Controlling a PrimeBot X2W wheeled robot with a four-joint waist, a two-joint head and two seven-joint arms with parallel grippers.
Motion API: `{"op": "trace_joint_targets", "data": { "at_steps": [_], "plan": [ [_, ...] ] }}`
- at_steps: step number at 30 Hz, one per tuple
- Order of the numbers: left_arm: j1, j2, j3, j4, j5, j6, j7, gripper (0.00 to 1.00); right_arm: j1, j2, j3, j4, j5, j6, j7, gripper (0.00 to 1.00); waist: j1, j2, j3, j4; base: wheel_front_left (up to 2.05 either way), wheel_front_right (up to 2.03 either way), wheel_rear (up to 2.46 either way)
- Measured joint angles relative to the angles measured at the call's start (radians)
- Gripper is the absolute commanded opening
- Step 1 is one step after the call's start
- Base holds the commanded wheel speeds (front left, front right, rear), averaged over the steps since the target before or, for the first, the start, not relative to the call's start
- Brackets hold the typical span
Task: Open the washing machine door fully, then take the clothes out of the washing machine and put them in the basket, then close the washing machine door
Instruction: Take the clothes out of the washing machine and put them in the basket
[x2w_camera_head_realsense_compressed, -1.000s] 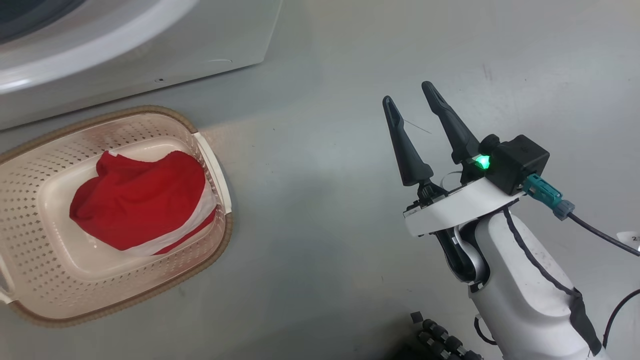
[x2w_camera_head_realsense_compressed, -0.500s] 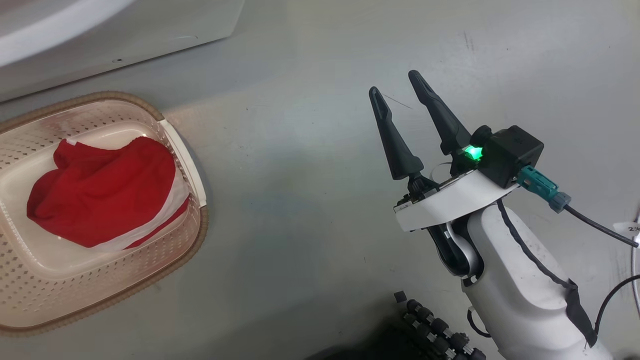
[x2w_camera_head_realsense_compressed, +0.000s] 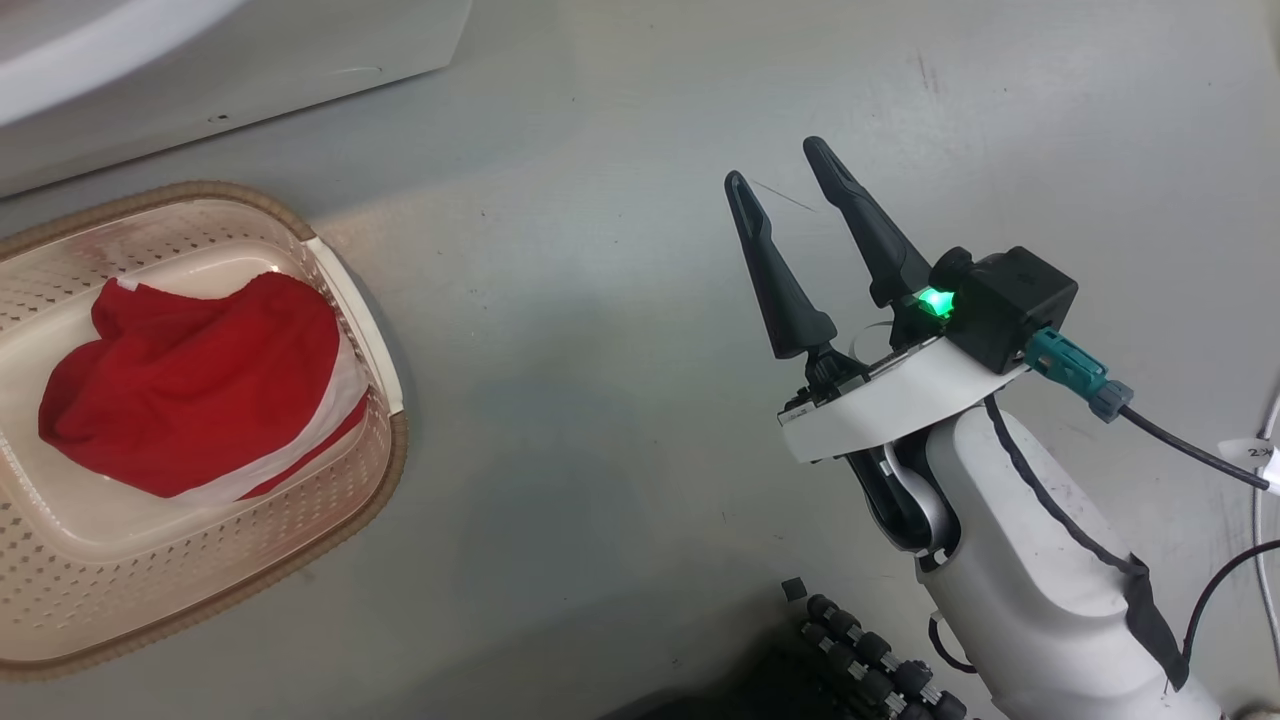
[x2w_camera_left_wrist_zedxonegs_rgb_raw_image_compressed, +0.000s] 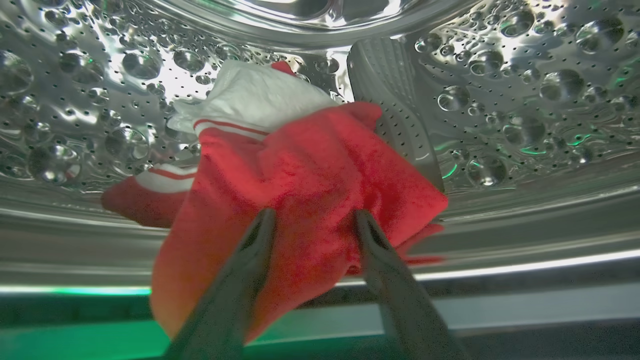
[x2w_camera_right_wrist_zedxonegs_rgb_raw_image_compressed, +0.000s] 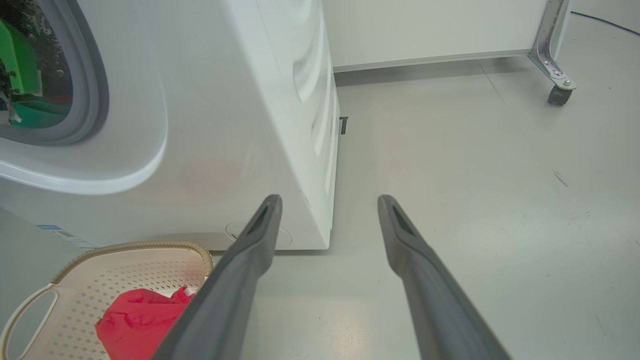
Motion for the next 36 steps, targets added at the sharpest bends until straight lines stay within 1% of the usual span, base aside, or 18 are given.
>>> {"op": "trace_joint_targets", "data": {
  "at_steps": [1,6,13,15,16,20,24,25,32,36],
  "plan": [
    [-0.003,0.000,-0.001,0.003,0.000,0.000,0.009,0.00,-0.001,0.000,0.000,0.000,0.000,0.000,0.000,1.00,0.0000,0.0000,0.000,0.000,0.00,0.00,0.00],
    [-0.014,-0.001,-0.004,0.007,0.000,0.000,0.030,0.00,-0.012,0.000,0.000,0.005,0.000,-0.001,0.000,1.00,0.0000,0.0000,-0.003,-0.002,0.00,0.00,0.00],
    [-0.016,-0.006,-0.014,-0.002,0.000,-0.008,0.015,0.00,-0.021,0.000,0.000,0.009,-0.002,-0.001,0.000,1.00,0.0000,0.0000,-0.008,0.003,0.00,0.00,0.00],
    [-0.016,-0.018,-0.019,-0.004,0.000,-0.008,-0.010,0.00,-0.024,0.000,-0.002,0.012,-0.009,-0.001,0.000,1.00,0.0000,0.0000,-0.012,0.007,0.00,0.00,0.00],
    [-0.016,-0.033,-0.023,-0.010,0.000,-0.009,-0.034,0.00,-0.028,0.000,-0.004,0.017,-0.013,-0.001,0.000,1.00,0.0000,0.0000,-0.018,0.013,0.00,0.00,0.00],
    [-0.014,-0.045,-0.027,-0.028,0.000,-0.017,-0.086,0.00,-0.035,0.000,-0.008,0.026,-0.029,-0.002,0.000,1.00,0.0000,0.0000,-0.032,0.025,0.00,0.00,0.00],
    [-0.001,-0.075,-0.027,-0.038,-0.002,-0.018,-0.149,0.00,-0.035,-0.001,-0.018,0.039,-0.052,-0.001,0.000,1.00,0.0000,0.0000,-0.050,0.042,0.00,0.00,0.00],
    [-0.001,-0.075,-0.027,-0.038,-0.002,-0.018,-0.149,0.00,-0.035,-0.001,-0.018,0.039,-0.052,-0.001,0.000,1.00,0.0000,0.0000,-0.050,0.042,0.00,0.00,0.00],
    [0.097,-0.129,-0.027,-0.069,-0.015,-0.023,-0.275,0.00,-0.033,-0.001,-0.029,0.068,-0.081,-0.001,0.000,1.00,0.0000,0.0000,-0.094,0.074,0.00,0.00,0.00],
    [0.156,-0.170,-0.032,-0.094,-0.025,-0.027,-0.341,0.00,-0.027,-0.002,-0.035,0.086,-0.109,0.000,0.000,1.00,0.0000,0.0000,-0.126,0.096,0.00,0.00,0.00]
  ]
}}
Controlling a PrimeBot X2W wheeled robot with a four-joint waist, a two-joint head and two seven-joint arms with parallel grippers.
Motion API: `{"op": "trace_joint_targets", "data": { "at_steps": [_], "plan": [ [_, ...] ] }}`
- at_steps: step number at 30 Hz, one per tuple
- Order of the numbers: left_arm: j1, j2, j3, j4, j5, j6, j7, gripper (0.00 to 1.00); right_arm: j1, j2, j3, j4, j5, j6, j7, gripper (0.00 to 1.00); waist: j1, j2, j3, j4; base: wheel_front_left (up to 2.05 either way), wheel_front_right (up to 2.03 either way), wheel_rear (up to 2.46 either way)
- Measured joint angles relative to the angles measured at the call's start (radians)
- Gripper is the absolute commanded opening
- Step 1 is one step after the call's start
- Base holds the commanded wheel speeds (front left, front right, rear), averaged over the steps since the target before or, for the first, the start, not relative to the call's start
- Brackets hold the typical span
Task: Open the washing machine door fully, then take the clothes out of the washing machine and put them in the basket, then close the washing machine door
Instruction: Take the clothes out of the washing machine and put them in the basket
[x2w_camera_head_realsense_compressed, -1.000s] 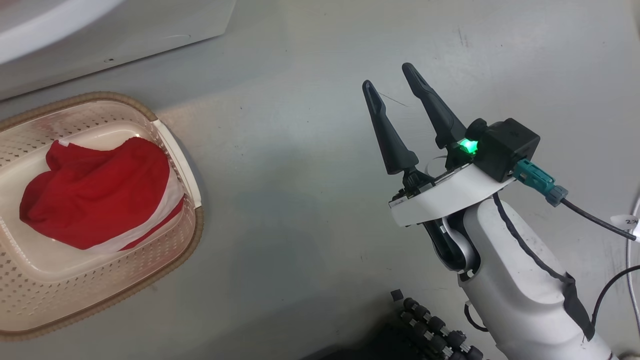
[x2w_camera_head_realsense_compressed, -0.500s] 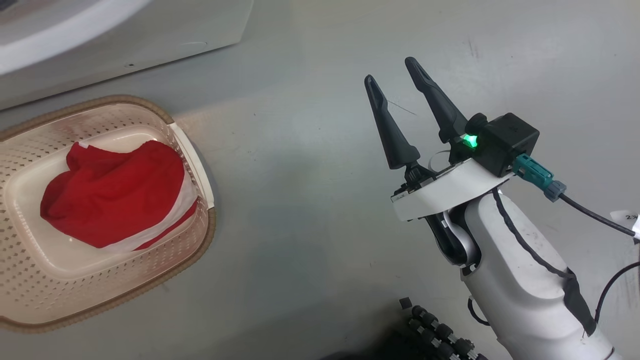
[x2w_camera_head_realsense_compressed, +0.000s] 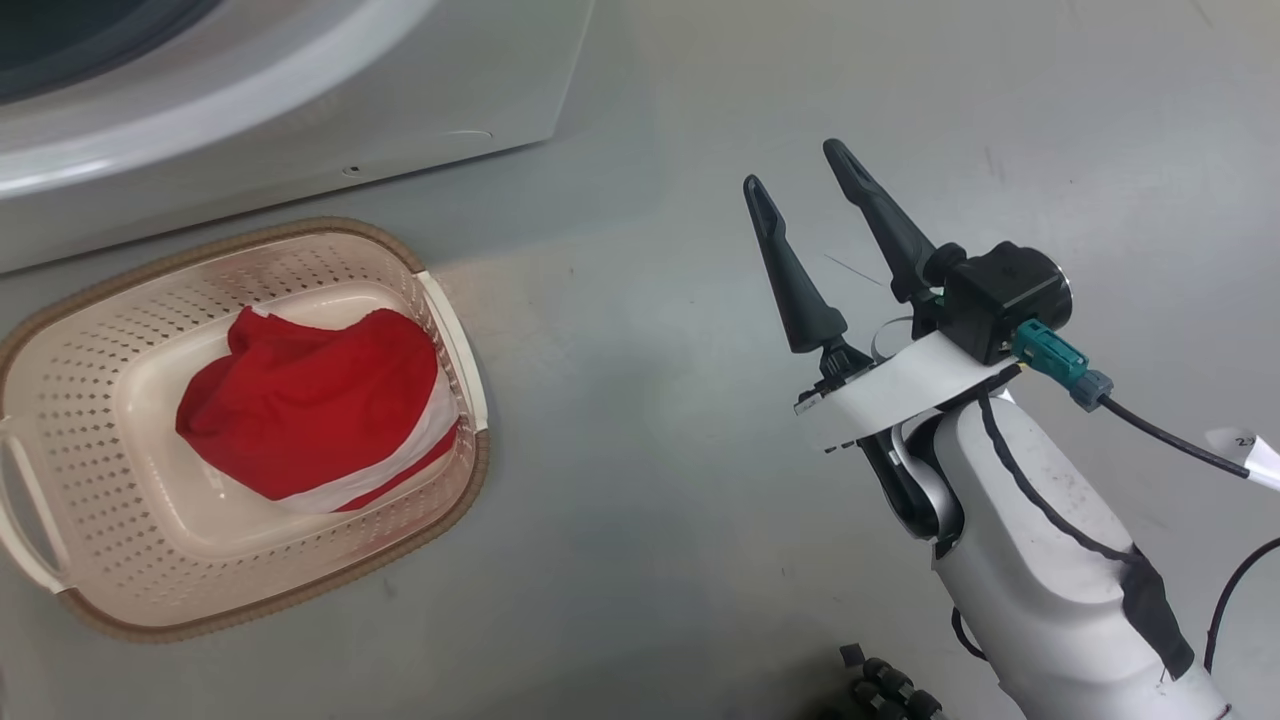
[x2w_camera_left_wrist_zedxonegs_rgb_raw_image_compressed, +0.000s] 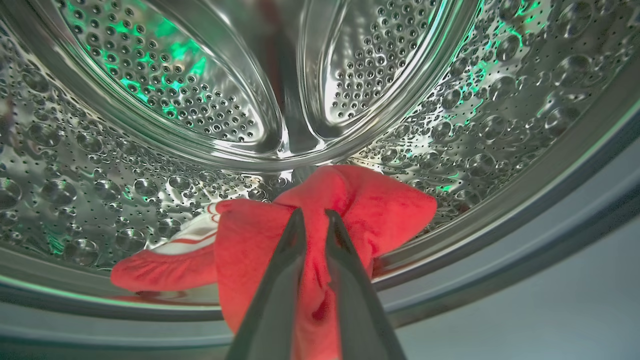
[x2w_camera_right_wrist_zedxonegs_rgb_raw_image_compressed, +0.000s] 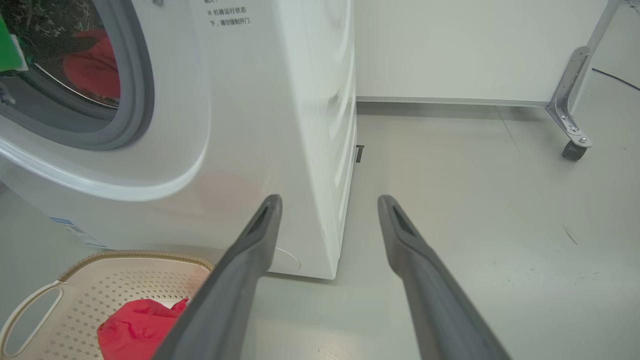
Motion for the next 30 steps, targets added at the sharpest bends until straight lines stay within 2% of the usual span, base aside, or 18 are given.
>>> {"op": "trace_joint_targets", "data": {
  "at_steps": [11,30],
  "plan": [
    [0.182,-0.069,0.004,-0.060,-0.018,0.002,-0.164,0.00,0.053,-0.001,-0.019,0.047,-0.027,0.010,0.000,1.00,0.0000,0.0000,-0.104,0.062,0.00,0.00,0.00],
    [0.471,-0.178,0.009,-0.215,-0.038,0.058,-0.343,0.00,0.149,-0.006,-0.069,0.107,-0.065,0.015,0.000,1.00,-0.0001,0.0000,-0.303,0.162,0.00,0.00,0.00]
  ]
}}
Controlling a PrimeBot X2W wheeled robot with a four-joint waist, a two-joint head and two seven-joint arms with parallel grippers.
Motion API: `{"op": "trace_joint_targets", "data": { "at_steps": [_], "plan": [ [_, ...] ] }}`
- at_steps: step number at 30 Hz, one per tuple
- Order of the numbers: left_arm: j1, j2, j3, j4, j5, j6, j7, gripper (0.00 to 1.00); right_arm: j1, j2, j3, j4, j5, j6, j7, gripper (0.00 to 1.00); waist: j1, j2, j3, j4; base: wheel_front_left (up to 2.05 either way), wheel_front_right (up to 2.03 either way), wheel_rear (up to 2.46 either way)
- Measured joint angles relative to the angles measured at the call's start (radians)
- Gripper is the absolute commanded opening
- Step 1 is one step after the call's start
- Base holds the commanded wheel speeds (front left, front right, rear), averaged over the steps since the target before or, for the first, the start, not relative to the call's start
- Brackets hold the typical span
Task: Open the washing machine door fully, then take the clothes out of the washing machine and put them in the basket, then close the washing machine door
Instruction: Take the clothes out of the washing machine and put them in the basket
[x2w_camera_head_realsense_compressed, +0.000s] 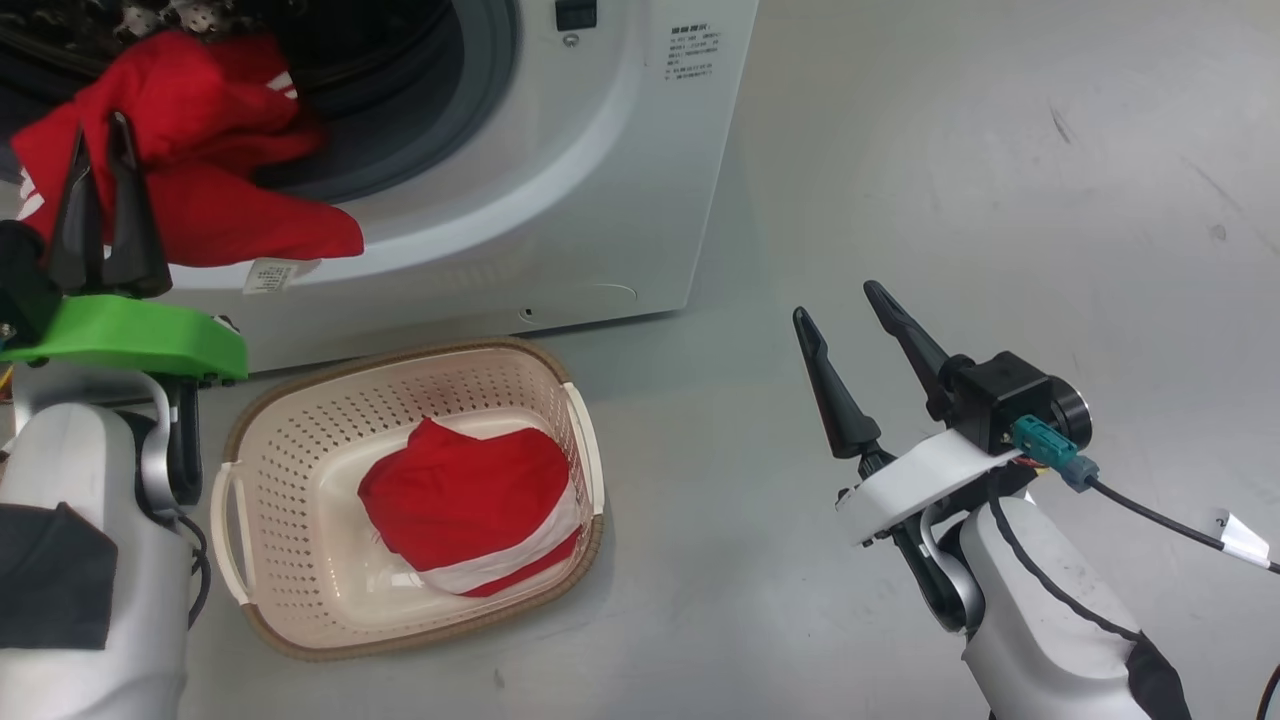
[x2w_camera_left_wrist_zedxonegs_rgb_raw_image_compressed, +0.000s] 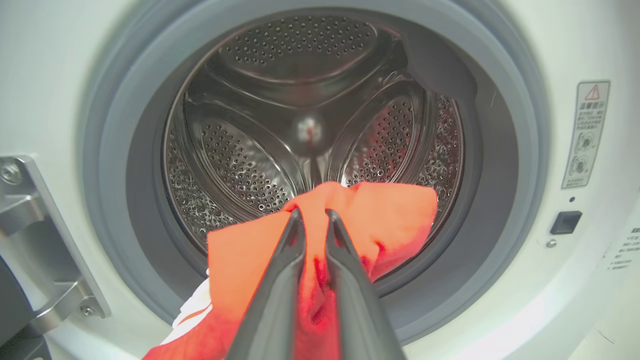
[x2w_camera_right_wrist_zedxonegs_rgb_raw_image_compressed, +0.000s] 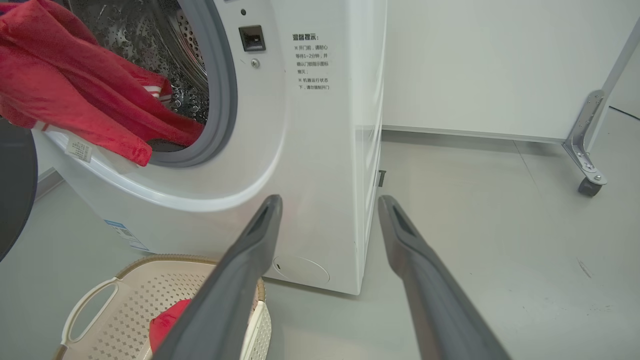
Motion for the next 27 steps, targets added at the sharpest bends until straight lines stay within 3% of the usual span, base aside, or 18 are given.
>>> {"op": "trace_joint_targets", "data": {
  "at_steps": [21,27],
  "plan": [
    [0.213,-0.018,0.017,-0.280,0.046,0.028,-0.030,0.00,0.137,0.002,-0.022,0.037,-0.003,0.012,0.000,1.00,0.0000,0.0000,-0.203,0.034,0.00,0.00,0.00],
    [0.311,-0.063,-0.022,-0.317,0.046,0.030,-0.030,0.00,0.161,0.003,-0.025,0.034,-0.003,0.012,0.000,1.00,0.0000,0.0000,-0.234,0.017,0.00,0.00,0.00]
  ]
}}
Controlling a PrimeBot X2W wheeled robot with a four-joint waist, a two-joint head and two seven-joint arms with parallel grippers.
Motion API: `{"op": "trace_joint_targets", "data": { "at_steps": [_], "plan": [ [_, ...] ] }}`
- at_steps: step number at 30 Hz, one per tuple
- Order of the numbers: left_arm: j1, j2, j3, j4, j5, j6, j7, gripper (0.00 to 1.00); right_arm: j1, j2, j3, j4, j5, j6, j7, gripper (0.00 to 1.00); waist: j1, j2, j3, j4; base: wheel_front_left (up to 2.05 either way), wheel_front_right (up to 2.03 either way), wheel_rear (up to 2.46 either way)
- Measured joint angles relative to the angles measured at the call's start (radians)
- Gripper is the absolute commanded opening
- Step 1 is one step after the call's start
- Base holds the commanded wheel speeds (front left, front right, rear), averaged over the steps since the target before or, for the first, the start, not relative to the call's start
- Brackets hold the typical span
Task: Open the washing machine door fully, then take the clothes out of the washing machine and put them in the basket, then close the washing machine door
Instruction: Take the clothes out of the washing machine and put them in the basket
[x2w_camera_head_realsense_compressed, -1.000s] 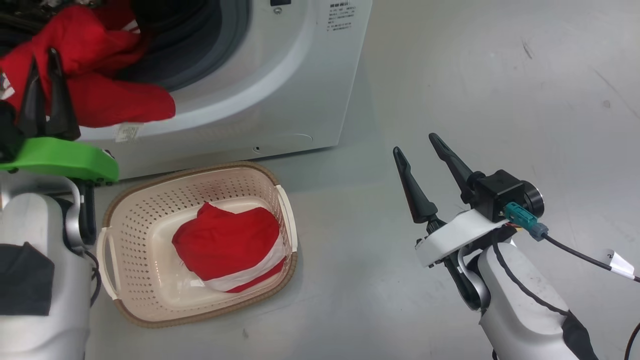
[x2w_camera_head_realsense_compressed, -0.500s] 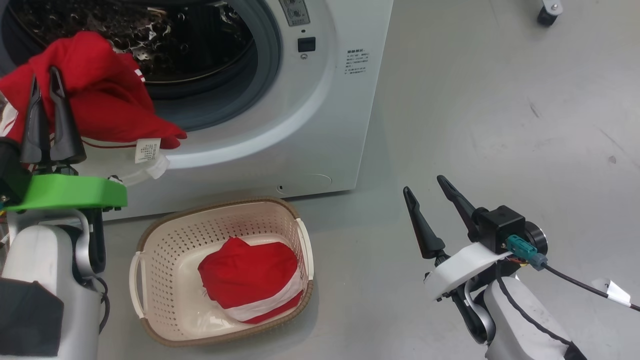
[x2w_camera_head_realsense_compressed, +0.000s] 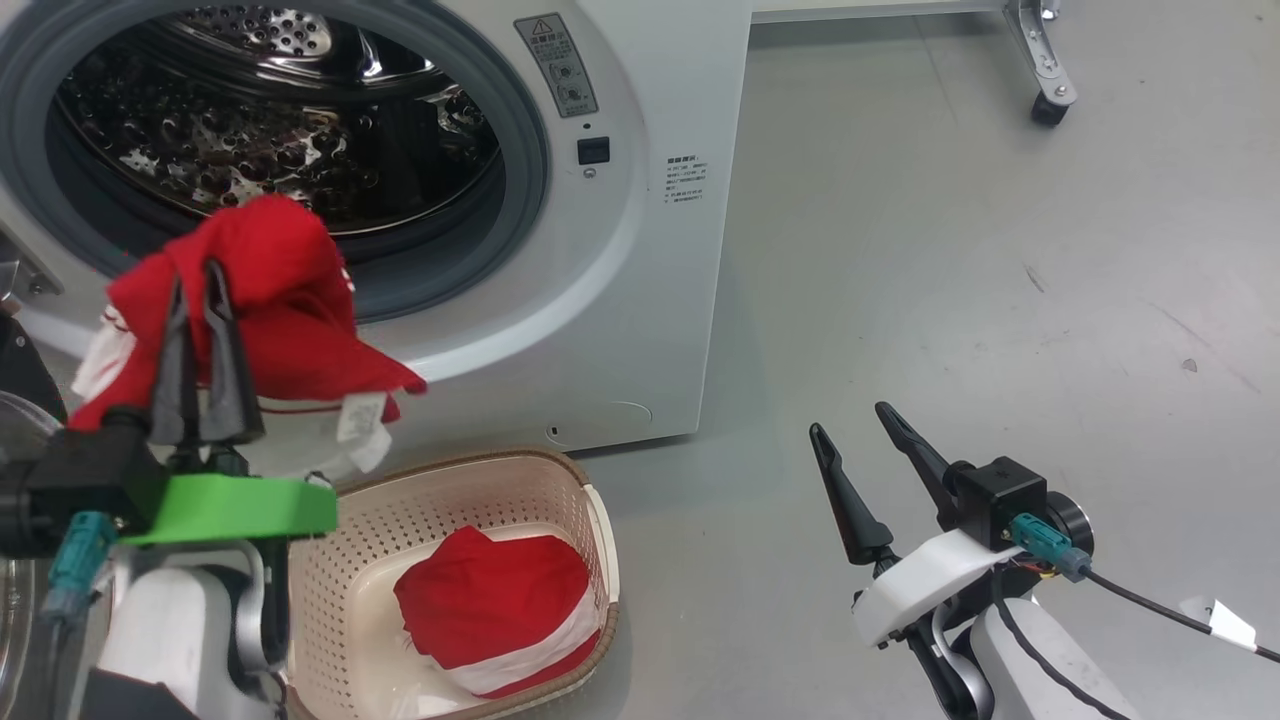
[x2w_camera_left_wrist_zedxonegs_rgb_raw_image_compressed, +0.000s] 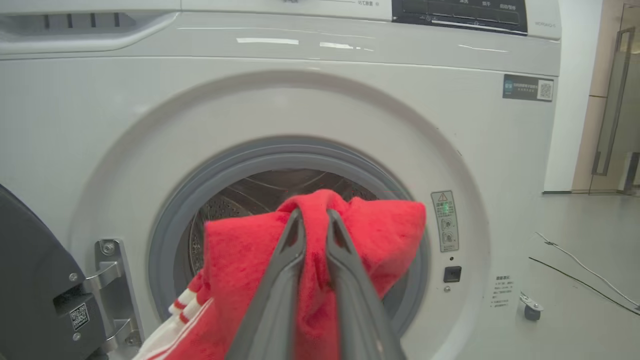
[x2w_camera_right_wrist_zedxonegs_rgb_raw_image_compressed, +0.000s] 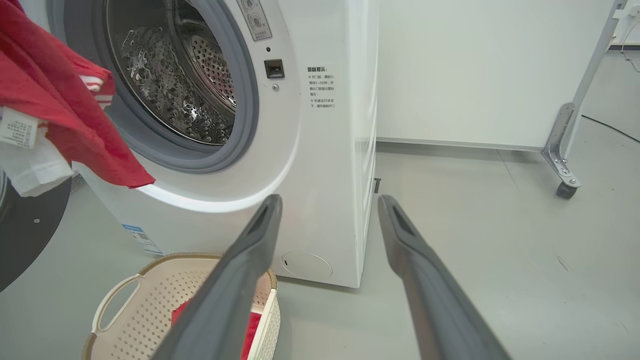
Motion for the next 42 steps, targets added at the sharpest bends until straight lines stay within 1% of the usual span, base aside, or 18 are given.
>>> {"op": "trace_joint_targets", "data": {
  "at_steps": [4,8,13,16,23,30,32,38,42],
  "plan": [
    [0.061,-0.015,-0.018,-0.002,-0.003,0.003,0.000,0.00,0.009,0.000,-0.002,-0.003,0.000,0.000,0.000,1.00,0.0000,0.0000,-0.006,-0.007,0.00,0.00,0.00],
    [0.116,-0.017,-0.026,0.016,-0.003,0.004,0.000,0.00,0.009,0.001,-0.004,-0.011,0.000,0.000,0.000,1.00,0.0000,0.0000,-0.006,-0.012,0.00,0.00,0.00],
    [0.180,-0.024,-0.057,0.072,-0.003,0.004,0.015,0.00,0.009,0.001,-0.002,-0.023,-0.003,0.000,0.000,1.00,0.0000,0.0000,0.003,-0.017,0.00,0.00,0.00],
    [0.205,-0.028,-0.057,0.128,-0.033,0.004,0.014,0.00,0.008,0.002,-0.002,-0.037,-0.004,0.001,0.000,1.00,0.0000,0.0000,0.023,-0.025,0.00,0.00,0.00],
    [0.206,-0.035,-0.059,0.213,-0.069,0.000,0.023,0.00,0.003,0.002,-0.001,-0.065,-0.007,0.002,0.000,1.00,0.0000,0.0000,0.070,-0.038,0.00,0.00,0.00],
    [0.169,-0.039,-0.052,0.323,-0.103,-0.025,0.032,0.00,-0.037,0.002,-0.003,-0.104,-0.009,0.003,0.000,1.00,0.0000,0.0000,0.151,-0.057,0.00,0.00,0.00],
    [0.140,-0.039,-0.047,0.353,-0.107,-0.026,0.032,0.00,-0.045,0.002,-0.003,-0.112,-0.009,0.003,0.000,1.00,0.0000,0.0000,0.177,-0.063,0.00,0.00,0.00],
    [0.047,-0.030,-0.044,0.441,-0.109,-0.050,0.044,0.00,-0.079,0.002,-0.002,-0.141,-0.010,0.003,0.000,1.00,0.0001,0.0000,0.259,-0.081,0.00,0.00,0.00],
    [-0.005,-0.021,-0.042,0.496,-0.109,-0.053,0.052,0.00,-0.107,0.002,0.002,-0.163,-0.010,0.003,0.000,1.00,0.0001,0.0000,0.315,-0.093,0.00,0.00,0.00]
  ]
}}
